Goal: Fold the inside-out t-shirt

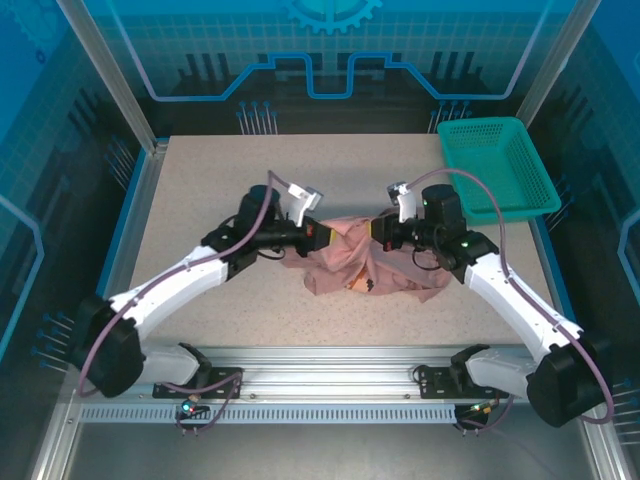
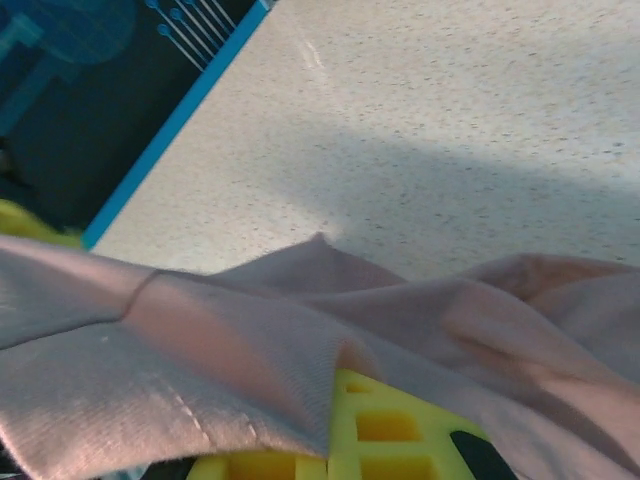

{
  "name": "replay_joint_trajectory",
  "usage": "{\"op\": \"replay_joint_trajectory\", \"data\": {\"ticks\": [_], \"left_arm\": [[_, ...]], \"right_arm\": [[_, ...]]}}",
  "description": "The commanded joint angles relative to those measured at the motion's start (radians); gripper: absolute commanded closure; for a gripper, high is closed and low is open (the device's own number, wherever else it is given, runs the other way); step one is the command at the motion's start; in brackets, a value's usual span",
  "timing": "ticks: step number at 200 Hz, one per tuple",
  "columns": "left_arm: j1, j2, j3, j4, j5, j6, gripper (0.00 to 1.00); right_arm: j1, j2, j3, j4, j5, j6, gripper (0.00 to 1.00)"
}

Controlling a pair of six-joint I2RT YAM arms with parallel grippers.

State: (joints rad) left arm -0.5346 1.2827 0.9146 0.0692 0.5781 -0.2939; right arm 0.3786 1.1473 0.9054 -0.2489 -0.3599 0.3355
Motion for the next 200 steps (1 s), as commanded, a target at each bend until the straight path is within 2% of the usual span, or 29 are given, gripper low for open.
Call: {"op": "replay_joint_trajectory", "data": {"ticks": [1, 12, 25, 39, 58, 82, 105, 150, 180, 200], "left_arm": [[0.051, -0.047, -0.09, 0.281, 0.312, -0.171, 1.0], [0.063, -0.044, -0.104, 0.359, 0.368, -0.212, 1.0], [0.068, -0.032, -0.089, 0.366, 0.399, -0.216, 1.0], [0.067, -0.012, -0.066, 0.347, 0.411, -0.202, 1.0], [0.067, -0.003, -0.02, 0.226, 0.392, -0.124, 1.0], [0.067, -0.01, 0.015, 0.084, 0.341, -0.026, 1.0], [0.067, -0.009, 0.03, 0.036, 0.324, -0.001, 1.0], [0.067, -0.011, 0.042, -0.007, 0.3, 0.027, 1.0], [0.066, -0.014, 0.038, -0.01, 0.303, 0.032, 1.0], [0.067, -0.017, 0.035, -0.008, 0.302, 0.033, 1.0]], "right_arm": [[-0.017, -0.009, 0.063, -0.093, 0.087, -0.089, 1.0], [-0.018, 0.002, 0.075, -0.111, 0.081, -0.1, 1.0], [-0.019, 0.014, 0.082, -0.121, 0.042, -0.121, 0.97], [-0.017, 0.022, 0.087, -0.133, -0.032, -0.151, 0.87], [-0.011, 0.018, 0.09, -0.148, -0.118, -0.205, 0.69], [0.005, -0.012, 0.088, -0.151, -0.142, -0.275, 0.56], [0.035, -0.046, 0.1, -0.161, -0.146, -0.362, 0.5], [0.122, -0.04, 0.164, -0.168, -0.055, -0.46, 0.41], [0.146, 0.024, 0.234, -0.181, 0.043, -0.492, 0.42], [0.148, 0.063, 0.276, -0.201, 0.04, -0.524, 0.45]]}}
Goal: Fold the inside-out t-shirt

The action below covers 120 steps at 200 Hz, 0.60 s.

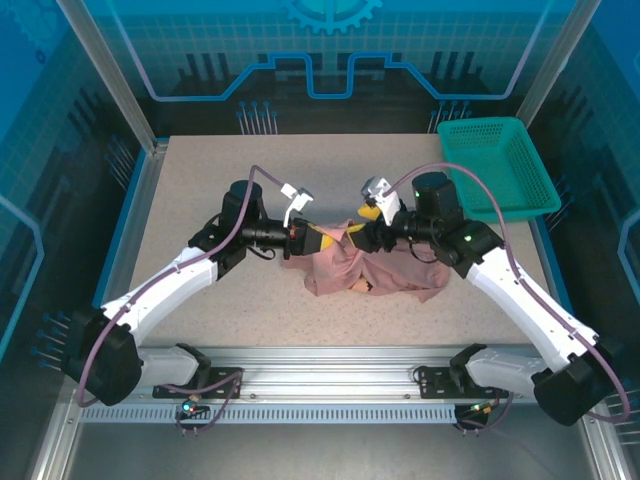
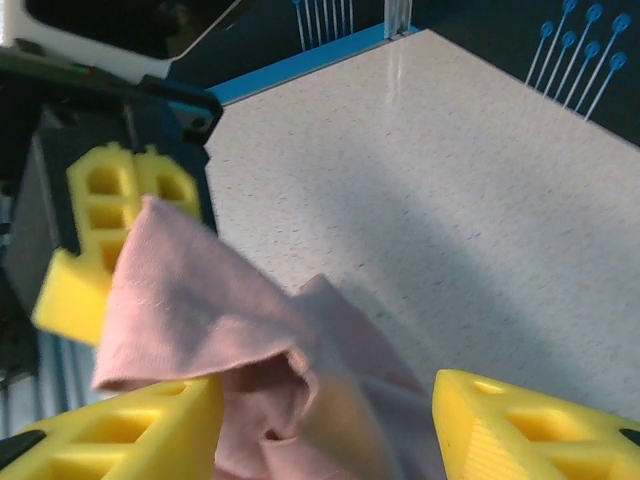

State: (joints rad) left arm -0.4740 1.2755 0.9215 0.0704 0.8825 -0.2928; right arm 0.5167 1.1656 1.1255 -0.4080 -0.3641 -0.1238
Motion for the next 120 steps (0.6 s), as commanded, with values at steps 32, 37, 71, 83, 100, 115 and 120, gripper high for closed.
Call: {"op": "replay_joint_trajectory", "data": {"ticks": [32, 37, 71, 83, 100, 115, 120], "left_arm": [[0.006, -0.008, 0.028, -0.009, -0.004, 0.034, 1.0], [0.006, -0.008, 0.028, -0.009, -0.003, 0.035, 1.0], [0.006, -0.017, 0.025, -0.017, -0.034, 0.042, 1.0], [0.007, -0.024, 0.024, -0.039, -0.109, 0.044, 1.0], [0.019, -0.031, 0.026, -0.086, -0.3, 0.035, 0.9], [0.04, -0.03, 0.03, -0.119, -0.439, 0.017, 0.78], [0.048, -0.03, 0.031, -0.129, -0.474, 0.01, 0.75]], "right_arm": [[0.019, 0.08, 0.071, -0.047, -0.028, -0.081, 0.55], [0.021, 0.082, 0.071, -0.049, -0.033, -0.084, 0.55], [0.023, 0.098, 0.081, -0.053, -0.089, -0.069, 0.87], [0.014, 0.095, 0.09, -0.055, -0.098, -0.022, 1.0], [-0.032, 0.09, 0.099, -0.03, -0.199, 0.116, 1.0], [-0.073, 0.096, 0.093, 0.025, -0.331, 0.272, 1.0], [-0.078, 0.098, 0.089, 0.046, -0.352, 0.323, 1.0]]}}
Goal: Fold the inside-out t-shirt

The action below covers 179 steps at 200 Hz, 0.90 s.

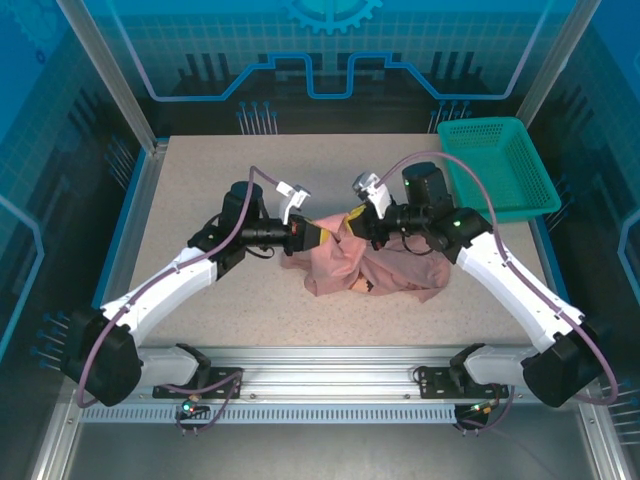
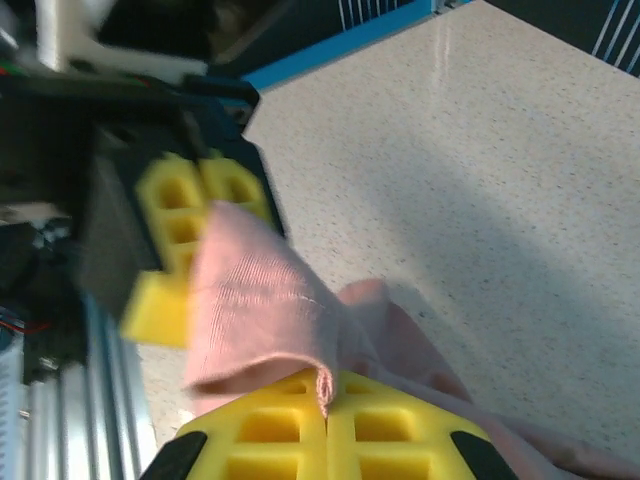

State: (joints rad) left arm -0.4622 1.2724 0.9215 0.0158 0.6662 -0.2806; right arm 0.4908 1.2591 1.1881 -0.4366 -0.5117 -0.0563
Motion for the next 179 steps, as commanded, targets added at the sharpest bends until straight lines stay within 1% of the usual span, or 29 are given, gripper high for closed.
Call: {"op": "replay_joint_trajectory", "data": {"ticks": [1, 22, 39, 51, 66, 78, 95, 102, 114, 135, 143, 160, 167, 179], "left_arm": [[0.038, -0.027, 0.031, -0.077, -0.262, -0.003, 0.75], [0.046, -0.042, 0.029, -0.112, -0.382, 0.002, 0.6], [0.042, -0.079, 0.007, -0.123, -0.407, 0.004, 0.49], [0.03, -0.122, -0.022, -0.127, -0.429, 0.002, 0.46], [-0.013, -0.179, -0.056, -0.141, -0.475, 0.022, 0.45], [-0.063, -0.218, -0.075, -0.156, -0.514, 0.057, 0.46], [-0.13, -0.236, -0.079, -0.171, -0.526, 0.102, 0.54], [-0.151, -0.226, -0.073, -0.174, -0.517, 0.113, 0.58], [-0.183, -0.19, -0.048, -0.182, -0.498, 0.123, 0.61], [-0.209, -0.092, 0.016, -0.21, -0.502, 0.129, 0.59], [-0.211, -0.054, 0.04, -0.222, -0.533, 0.119, 0.57], [-0.21, 0.011, 0.081, -0.238, -0.657, 0.097, 0.54], [-0.21, 0.032, 0.091, -0.236, -0.673, 0.101, 0.51], [-0.209, 0.073, 0.115, -0.227, -0.68, 0.108, 0.49]], "right_arm": [[-0.052, 0.006, 0.027, 0.079, -0.208, 0.265, 1.0], [-0.055, 0.028, 0.012, 0.153, -0.233, 0.438, 1.0], [-0.056, 0.05, -0.004, 0.217, -0.215, 0.552, 1.0], [-0.054, 0.061, -0.016, 0.252, -0.195, 0.608, 1.0], [-0.051, 0.069, -0.022, 0.284, -0.184, 0.639, 1.0], [-0.051, 0.072, -0.021, 0.284, -0.169, 0.639, 1.0], [-0.052, 0.072, -0.019, 0.277, -0.147, 0.635, 1.0], [-0.053, 0.072, -0.018, 0.275, -0.145, 0.635, 1.0], [-0.053, 0.073, -0.016, 0.277, -0.143, 0.635, 1.0], [-0.054, 0.073, -0.018, 0.28, -0.137, 0.635, 1.0], [-0.054, 0.071, -0.019, 0.28, -0.137, 0.635, 1.0], [-0.056, 0.066, -0.021, 0.275, -0.135, 0.631, 1.0], [-0.057, 0.063, -0.022, 0.276, -0.135, 0.63, 1.0], [-0.058, 0.061, -0.024, 0.276, -0.136, 0.63, 1.0]]}}
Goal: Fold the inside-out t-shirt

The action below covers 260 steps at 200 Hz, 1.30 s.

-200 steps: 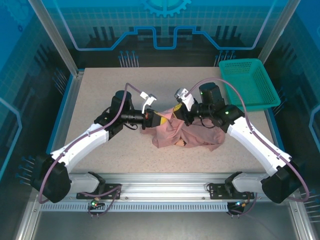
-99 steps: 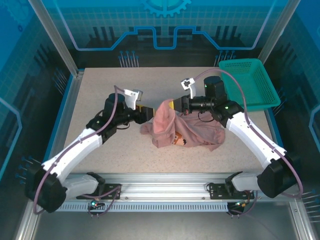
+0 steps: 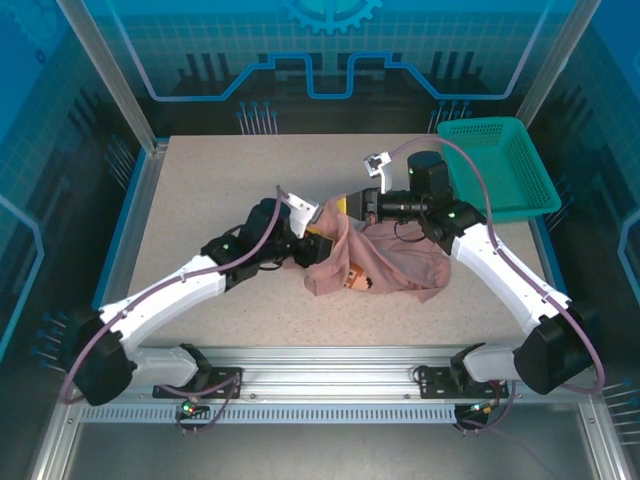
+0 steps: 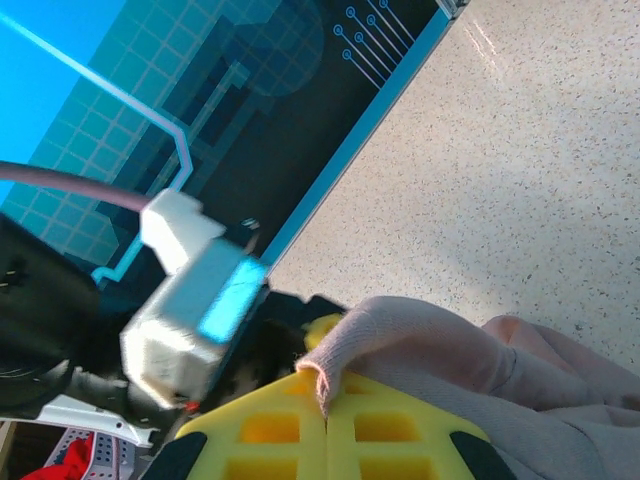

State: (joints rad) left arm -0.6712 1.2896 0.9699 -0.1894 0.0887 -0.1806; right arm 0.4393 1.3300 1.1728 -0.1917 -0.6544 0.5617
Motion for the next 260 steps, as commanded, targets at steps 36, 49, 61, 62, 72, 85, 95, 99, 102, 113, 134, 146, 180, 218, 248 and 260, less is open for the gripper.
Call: {"op": "replay_joint_trajectory", "data": {"ticks": [36, 49, 61, 62, 72, 85, 95, 99, 102, 113, 134, 146, 180, 218, 248, 260], "left_arm": [[0.003, 0.168, 0.139, -0.017, -0.185, 0.014, 0.48], [0.011, 0.188, 0.145, 0.01, -0.179, 0.014, 0.51], [0.017, 0.201, 0.148, 0.034, -0.163, 0.011, 0.57], [0.018, 0.203, 0.149, 0.035, -0.161, 0.011, 0.57], [0.022, 0.21, 0.151, 0.052, -0.139, 0.01, 0.64], [0.026, 0.208, 0.151, 0.077, -0.093, 0.008, 0.75], [0.027, 0.194, 0.142, 0.095, -0.049, 0.011, 0.81], [0.029, 0.187, 0.135, 0.105, -0.032, 0.013, 0.84], [0.029, 0.179, 0.129, 0.114, -0.015, 0.016, 0.86], [0.031, 0.147, 0.1, 0.139, 0.038, 0.022, 0.92], [0.045, 0.057, 0.03, 0.189, 0.164, 0.024, 0.98], [0.055, -0.001, -0.008, 0.213, 0.242, 0.021, 0.99], [0.085, -0.124, -0.086, 0.287, 0.498, -0.006, 0.99], [0.136, -0.146, -0.136, 0.418, 0.703, -0.102, 0.97], [0.165, -0.176, -0.194, 0.526, 0.763, -0.169, 0.96], [0.168, -0.18, -0.209, 0.536, 0.76, -0.169, 0.94]], "right_arm": [[-0.009, -0.019, -0.018, 0.036, 0.004, 0.01, 1.0], [-0.013, -0.026, -0.025, 0.037, 0.005, 0.01, 1.0], [-0.016, -0.027, -0.028, 0.037, 0.003, 0.01, 1.0], [-0.017, -0.028, -0.028, 0.037, 0.002, 0.01, 1.0], [-0.02, -0.03, -0.031, 0.037, 0.004, 0.01, 1.0], [-0.026, -0.034, -0.037, 0.036, 0.008, 0.008, 1.0], [-0.033, -0.039, -0.039, 0.024, 0.019, 0.0, 1.0], [-0.038, -0.041, -0.041, 0.019, 0.025, -0.003, 1.0], [-0.041, -0.043, -0.042, 0.016, 0.03, -0.005, 1.0], [-0.053, -0.05, -0.048, 0.003, 0.051, -0.013, 1.0], [-0.065, -0.064, -0.036, -0.055, 0.117, -0.065, 1.0], [-0.065, -0.066, -0.019, -0.103, 0.167, -0.11, 1.0], [-0.067, -0.064, 0.02, -0.179, 0.25, -0.201, 1.0], [-0.067, -0.038, 0.059, -0.274, 0.345, -0.287, 1.0], [-0.068, -0.023, 0.073, -0.323, 0.425, -0.316, 1.0], [-0.065, -0.007, 0.073, -0.324, 0.41, -0.319, 1.0]]}}
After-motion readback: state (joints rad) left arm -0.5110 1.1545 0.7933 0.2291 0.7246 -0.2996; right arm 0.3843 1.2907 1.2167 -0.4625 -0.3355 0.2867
